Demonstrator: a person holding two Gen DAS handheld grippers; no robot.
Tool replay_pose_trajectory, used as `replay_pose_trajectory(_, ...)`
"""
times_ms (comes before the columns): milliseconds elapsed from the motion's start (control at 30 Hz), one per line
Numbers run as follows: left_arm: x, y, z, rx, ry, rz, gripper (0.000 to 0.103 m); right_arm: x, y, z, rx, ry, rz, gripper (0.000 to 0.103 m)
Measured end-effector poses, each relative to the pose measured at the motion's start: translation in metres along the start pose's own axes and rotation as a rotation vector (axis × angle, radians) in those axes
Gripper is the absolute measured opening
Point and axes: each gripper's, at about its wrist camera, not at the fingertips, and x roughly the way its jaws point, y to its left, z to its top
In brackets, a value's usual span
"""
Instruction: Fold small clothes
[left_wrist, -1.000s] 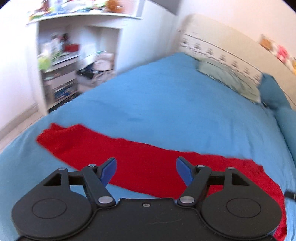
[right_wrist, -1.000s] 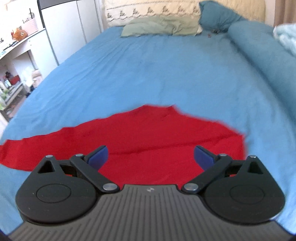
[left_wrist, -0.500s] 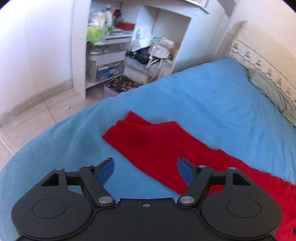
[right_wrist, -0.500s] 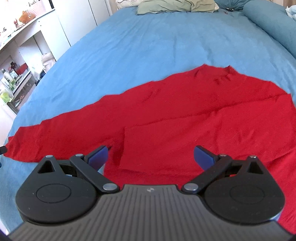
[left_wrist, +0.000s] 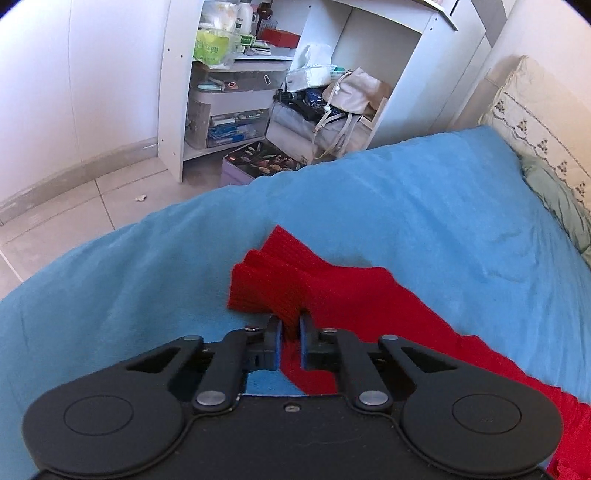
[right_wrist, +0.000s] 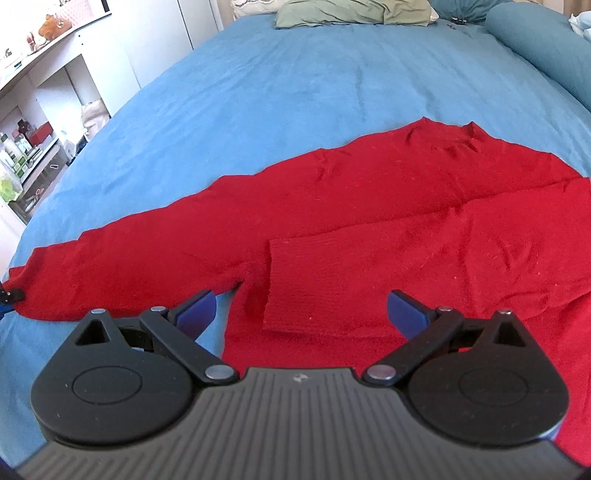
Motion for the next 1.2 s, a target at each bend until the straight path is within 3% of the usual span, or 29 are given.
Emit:
replay_pose_trajectory(133,-0.021,-0.026,0.003,0.079,-0.051,0.033,0.008,-0.003,-0.012,0.004,0.03,-0.019,0.012,0.103)
replay_pose_trajectory(267,-0.057,-0.074,0.004,0.214,-0.123,-0.001,0.008,-0.014,-0.031,0.015,0.054,-0.043,0.031,0.103)
replay_pose_trajectory(400,-0.107,-0.149,-0.009,0.404,-0.222,-0.103,0.008,-0.036,-0.065,0.033,0.08,-0.09,0.039,0.103)
replay_pose_trajectory(500,-0.142,-0.221,-0.035,0.54,-0.264,-0.233,0.008,-0.056,-0.099,0.046,0.105,-0.125,0.037,0.103)
replay_pose_trajectory(633,-0.159,-0.319,-0.098,0.721,-0.169,-0.384,0.008,-0.081,-0.158,0.059,0.144,-0.163,-0.001,0.103)
replay_pose_trajectory(767,-0.155,-0.393,-0.196,0.866,-0.043,-0.512,0.008,-0.099,-0.216,0.062,0.178,-0.165,-0.047,0.103)
replay_pose_trajectory(833,-0.142,-0.415,-0.243,0.908,0.032,-0.54,0.008,-0.102,-0.245,0.06,0.199,-0.151,-0.072,0.103)
replay_pose_trajectory(967,-0.102,-0.432,-0.322,0.985,0.137,-0.517,0.008,-0.093,-0.296,0.048,0.247,-0.094,-0.09,0.103)
replay_pose_trajectory(1100,-0.089,-0.429,-0.349,0.986,0.145,-0.489,0.01,-0.076,-0.33,0.032,0.303,-0.041,-0.074,0.103)
replay_pose_trajectory(1167,-0.093,-0.43,-0.347,0.992,0.134,-0.501,0.022,-0.07,-0.335,0.026,0.328,-0.023,-0.059,0.103)
replay_pose_trajectory(1200,-0.096,-0.43,-0.346,0.994,0.134,-0.509,0.039,-0.067,-0.338,0.024,0.336,-0.019,-0.048,0.103)
